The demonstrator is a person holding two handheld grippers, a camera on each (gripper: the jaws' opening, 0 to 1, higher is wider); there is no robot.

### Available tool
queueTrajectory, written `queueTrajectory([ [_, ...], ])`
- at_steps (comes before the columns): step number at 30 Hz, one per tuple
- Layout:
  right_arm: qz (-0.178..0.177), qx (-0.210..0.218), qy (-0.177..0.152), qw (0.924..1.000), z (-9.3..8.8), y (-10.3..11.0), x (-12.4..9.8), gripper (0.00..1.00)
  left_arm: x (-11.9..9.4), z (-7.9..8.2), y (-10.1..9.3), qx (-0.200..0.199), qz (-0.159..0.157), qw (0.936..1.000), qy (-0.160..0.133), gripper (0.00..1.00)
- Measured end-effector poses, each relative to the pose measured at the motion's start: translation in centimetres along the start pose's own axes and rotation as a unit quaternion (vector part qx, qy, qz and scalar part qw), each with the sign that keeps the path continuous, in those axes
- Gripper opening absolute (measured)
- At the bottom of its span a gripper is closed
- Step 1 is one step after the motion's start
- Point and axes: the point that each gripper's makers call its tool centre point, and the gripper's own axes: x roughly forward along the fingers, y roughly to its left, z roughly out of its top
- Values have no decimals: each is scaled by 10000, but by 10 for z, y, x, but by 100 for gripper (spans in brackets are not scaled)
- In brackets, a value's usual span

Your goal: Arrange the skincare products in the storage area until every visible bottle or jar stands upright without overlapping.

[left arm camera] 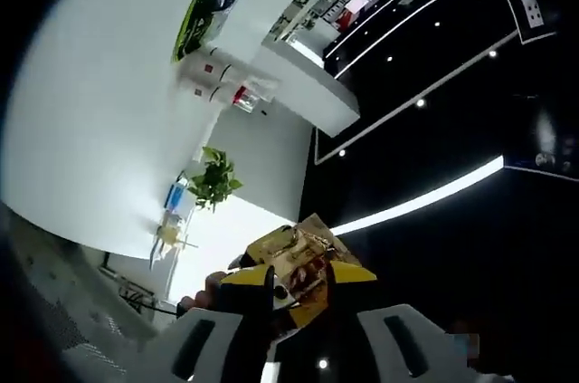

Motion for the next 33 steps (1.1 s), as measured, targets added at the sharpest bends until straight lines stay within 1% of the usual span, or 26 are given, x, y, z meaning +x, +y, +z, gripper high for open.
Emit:
queueTrajectory([
  [3, 24, 38, -89, 10000, 4, 0, 0, 35, 1, -5, 4, -8, 77, 10000, 28, 25],
  [6, 54, 45, -80, 9999, 3, 1, 1, 35, 2, -6, 2, -104, -18, 9999, 25, 26],
  [7, 61, 44, -63, 10000, 2, 1, 2, 35, 2, -6, 1, -111, -54, 9999, -5, 25],
  [9, 94, 32, -35, 9999, 0, 3, 2, 35, 2, -1, -4, -146, -201, 9996, -131, 25],
  [11, 114, 47, -1, 9999, -3, 4, 2, 35, 2, -1, -8, -162, -296, 9993, -178, 23],
  [12, 119, 40, 7, 9999, -4, 4, 2, 35, 2, -2, -9, -158, -294, 9993, -174, 22],
  [14, 140, 66, 45, 9999, -7, 4, 2, 36, 1, -5, -11, -80, -298, 9995, -109, 13],
  [15, 145, 60, 67, 9999, -8, 4, 1, 36, 1, -7, -12, -37, -284, 9996, -85, 11],
  [17, 142, 24, 108, 9998, -11, 4, 1, 36, -1, -3, -10, 1, -265, 9996, -90, 8],
  [19, 122, -28, 218, 9997, -15, 3, 0, 36, -5, 3, -8, 266, -155, 9993, -207, 5],
  [23, 175, -17, 345, 9993, -19, 4, 0, 36, -9, 8, -10, 299, -138, 9993, -178, 2],
  [24, 184, -10, 384, 9991, -21, 5, 0, 36, -10, 9, -8, 384, -61, 9991, -164, 2],
  [25, 236, 58, 478, 9986, -24, 6, 0, 34, -11, 10, -9, 452, -33, 9988, -185, 1],
  [26, 262, 56, 511, 9983, -25, 6, 0, 31, -13, 15, -11, 593, -16, 9978, -293, 1],
  [27, 259, 60, 531, 9982, -26, 6, 1, 31, -15, 17, -13, 613, -23, 9977, -306, 1],
  [28, 250, 72, 589, 9979, -28, 5, 1, 33, -16, 19, -16, 724, -35, 9968, -321, 1],
  [31, 360, 293, 777, 9959, -34, 8, 4, 38, -21, 25, -24, 1163, -5, 9923, -416, 1],
  [32, 382, 311, 819, 9954, -35, 9, 6, 39, -23, 26, -28, 1416, -2, 9890, -437, 1],
  [33, 398, 322, 851, 9951, -36, 9, 7, 40, -25, 26, -31, 1581, -4, 9865, -438, 1],
])
